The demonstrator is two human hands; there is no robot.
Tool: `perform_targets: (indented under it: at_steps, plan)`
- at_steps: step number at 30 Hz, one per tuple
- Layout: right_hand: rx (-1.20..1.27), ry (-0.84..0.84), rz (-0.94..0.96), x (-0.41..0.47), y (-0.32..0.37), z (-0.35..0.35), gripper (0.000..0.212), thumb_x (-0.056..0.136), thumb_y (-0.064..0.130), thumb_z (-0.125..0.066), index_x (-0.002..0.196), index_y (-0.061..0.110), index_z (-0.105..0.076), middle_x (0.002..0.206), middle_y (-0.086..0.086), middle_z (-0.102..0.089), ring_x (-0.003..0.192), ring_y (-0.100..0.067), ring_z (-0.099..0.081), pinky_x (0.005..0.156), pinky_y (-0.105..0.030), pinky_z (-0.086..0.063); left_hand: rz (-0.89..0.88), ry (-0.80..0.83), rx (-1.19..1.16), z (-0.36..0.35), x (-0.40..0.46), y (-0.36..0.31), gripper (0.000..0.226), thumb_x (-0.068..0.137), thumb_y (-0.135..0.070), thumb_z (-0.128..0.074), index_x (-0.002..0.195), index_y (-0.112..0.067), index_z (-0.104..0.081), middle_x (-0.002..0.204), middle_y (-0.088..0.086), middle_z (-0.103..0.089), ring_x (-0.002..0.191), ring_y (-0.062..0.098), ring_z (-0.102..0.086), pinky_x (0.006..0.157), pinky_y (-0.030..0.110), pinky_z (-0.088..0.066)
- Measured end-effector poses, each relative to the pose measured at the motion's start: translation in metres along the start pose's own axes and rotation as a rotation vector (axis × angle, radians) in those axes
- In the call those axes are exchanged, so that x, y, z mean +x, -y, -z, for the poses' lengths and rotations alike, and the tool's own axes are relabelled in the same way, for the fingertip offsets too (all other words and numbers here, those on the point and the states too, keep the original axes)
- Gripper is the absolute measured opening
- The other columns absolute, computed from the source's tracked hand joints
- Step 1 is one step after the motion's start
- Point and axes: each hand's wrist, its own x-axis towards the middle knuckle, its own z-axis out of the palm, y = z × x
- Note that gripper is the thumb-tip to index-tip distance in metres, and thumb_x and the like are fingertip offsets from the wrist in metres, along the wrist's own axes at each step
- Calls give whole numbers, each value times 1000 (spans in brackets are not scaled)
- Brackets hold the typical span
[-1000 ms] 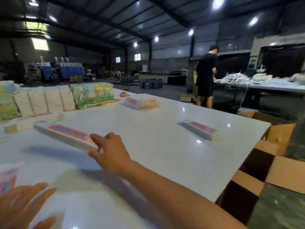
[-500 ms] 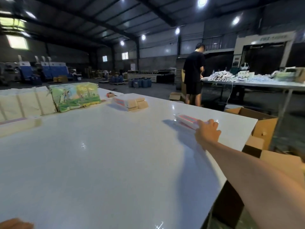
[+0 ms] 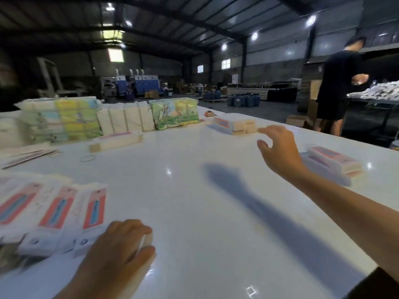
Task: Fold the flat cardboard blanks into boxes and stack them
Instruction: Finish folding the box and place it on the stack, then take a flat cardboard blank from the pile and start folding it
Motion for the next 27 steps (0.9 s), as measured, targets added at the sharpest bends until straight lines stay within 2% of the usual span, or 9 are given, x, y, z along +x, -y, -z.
perform_targets:
  at_steps: [1,4,8,11,16,19,21,25,27]
  plan:
    - [117,48,61,-12,29,-10,28,93,18,-55,120,15,-63,131,-6,-56,118,-20,-48,96,-28,-35,63,71,-28,-3,-4,1,35,65,-59,-31,87,-43,-52,91,-30,-49,92,-1,-45,81,21,-35]
    - [339,326,200,-58,101,-43,20,91,13,-56,102,14,-73,108,-1,-70,92,-11,-60,79,-16,-38,95,18,-27,-6,-8,13,37,73,-52,-37,91,-28,-59,96,-20,-54,94,0,-42,83,18,-35]
    - [176,606,338,-112,137,-89,24,92,16,-48,96,13,-71,101,-4,-68,94,-23,-59,79,-29,-43,86,53,-26,-10,-10,18,24,88,-39,-54,107,-26,-60,109,-17,-56,99,2,-45,85,10,-31]
    - [-53,580,513,-131,132,-105,25,93,20,-42,92,14,-67,98,-4,-60,95,-25,-52,76,-33,-42,94,63,-13,-11,-9,21,29,90,-42,-51,115,-29,-57,116,-18,-53,104,2,-41,87,12,-27]
    - [-6,532,522,-133,127,-108,24,94,21,-46,89,13,-68,93,-2,-59,90,-23,-51,75,-35,-43,105,101,-10,-12,-7,20,30,91,-42,-50,116,-27,-57,118,-13,-53,104,5,-42,91,21,-34]
    - [-16,533,515,-134,124,-109,26,95,24,-44,92,14,-68,96,1,-58,93,-20,-51,79,-33,-43,211,-22,-130,-9,-3,21,27,90,-39,-55,112,-27,-61,120,-14,-55,109,2,-43,93,12,-31]
    - [-32,538,524,-134,125,-109,29,97,27,-41,93,15,-67,98,3,-58,95,-18,-51,81,-30,-42,373,-125,-149,3,9,29,28,87,-42,-57,111,-29,-60,123,-14,-55,113,6,-44,94,20,-35]
    - [9,536,528,-134,128,-105,30,98,28,-42,91,16,-68,93,2,-58,94,-20,-52,80,-31,-43,676,174,159,36,51,60,53,82,-58,-45,122,-24,-49,125,0,-46,116,25,-44,89,38,-40]
    - [12,536,536,-135,129,-103,29,98,30,-42,91,18,-68,94,3,-58,95,-20,-52,81,-31,-43,772,297,241,44,63,70,57,77,-60,-43,114,-18,-53,112,3,-50,105,27,-50,78,35,-40]
